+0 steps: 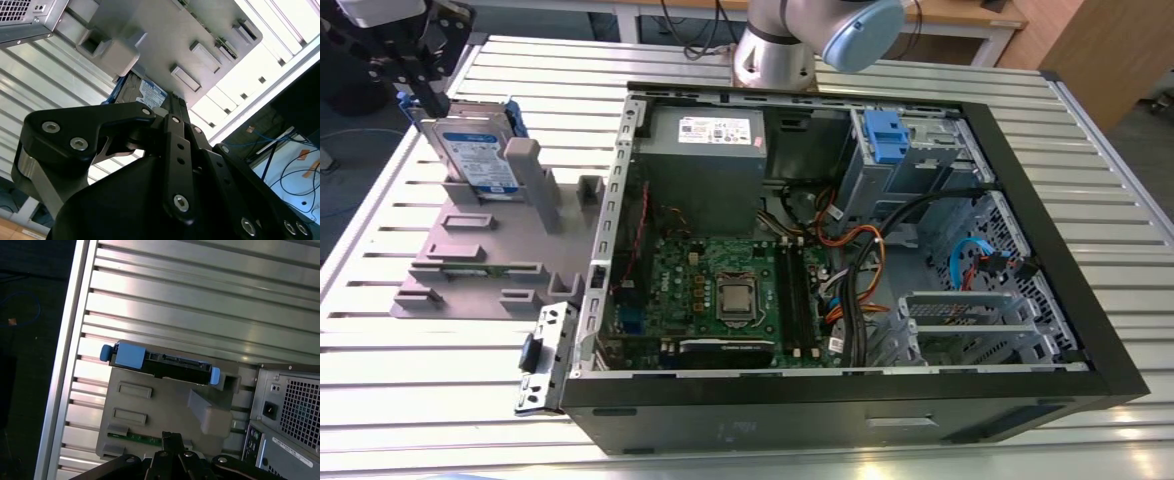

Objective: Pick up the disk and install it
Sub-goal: 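Pick up the disk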

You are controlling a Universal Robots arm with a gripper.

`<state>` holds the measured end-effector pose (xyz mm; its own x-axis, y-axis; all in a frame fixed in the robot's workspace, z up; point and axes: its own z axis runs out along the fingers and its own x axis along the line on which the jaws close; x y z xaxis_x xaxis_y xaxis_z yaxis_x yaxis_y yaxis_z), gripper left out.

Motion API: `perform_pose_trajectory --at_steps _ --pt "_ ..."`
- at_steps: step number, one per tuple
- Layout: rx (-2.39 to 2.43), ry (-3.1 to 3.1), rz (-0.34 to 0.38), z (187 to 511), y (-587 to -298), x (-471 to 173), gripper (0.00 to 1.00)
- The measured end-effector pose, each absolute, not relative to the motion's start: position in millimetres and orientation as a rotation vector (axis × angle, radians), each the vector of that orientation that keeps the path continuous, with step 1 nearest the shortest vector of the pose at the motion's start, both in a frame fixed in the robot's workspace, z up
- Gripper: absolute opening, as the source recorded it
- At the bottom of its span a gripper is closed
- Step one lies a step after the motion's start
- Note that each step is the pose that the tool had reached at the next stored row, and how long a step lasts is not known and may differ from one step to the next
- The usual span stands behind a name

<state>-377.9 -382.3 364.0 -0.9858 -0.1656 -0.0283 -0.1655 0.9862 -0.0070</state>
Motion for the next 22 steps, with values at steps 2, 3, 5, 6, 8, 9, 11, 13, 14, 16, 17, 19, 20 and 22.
perform_pose_trajectory --at_steps 2,3,5,6,8,9,11,13,14,16,17,19,20,22 --pt "-0.263 3.102 -0.007 364.0 -382.3 -377.9 0.11" --pt "-0.264 3.102 -0.007 364.0 -382.3 -377.9 0.11" --pt "-0.268 3.101 -0.007 364.0 -382.3 -377.9 0.11" --pt "-0.271 3.101 -0.007 364.0 -382.3 -377.9 0.11" --pt "-0.275 3.101 -0.007 364.0 -382.3 -377.9 0.11" --pt "-0.278 3.1 -0.007 364.0 -382.3 -377.9 0.11" --pt "-0.282 3.1 -0.007 364.0 -382.3 -377.9 0.11" --pt "-0.287 3.1 -0.007 364.0 -382.3 -377.9 0.11" --pt "-0.289 3.099 -0.007 364.0 -382.3 -377.9 0.11" --pt "-0.294 3.099 -0.007 364.0 -382.3 -377.9 0.11" --pt "-0.296 3.099 -0.007 364.0 -382.3 -377.9 0.11" --pt "-0.301 3.098 -0.007 364.0 -382.3 -377.9 0.11" --pt "-0.303 3.098 -0.007 364.0 -382.3 -377.9 0.11" --pt "-0.307 3.097 -0.006 364.0 -382.3 -377.9 0.11"
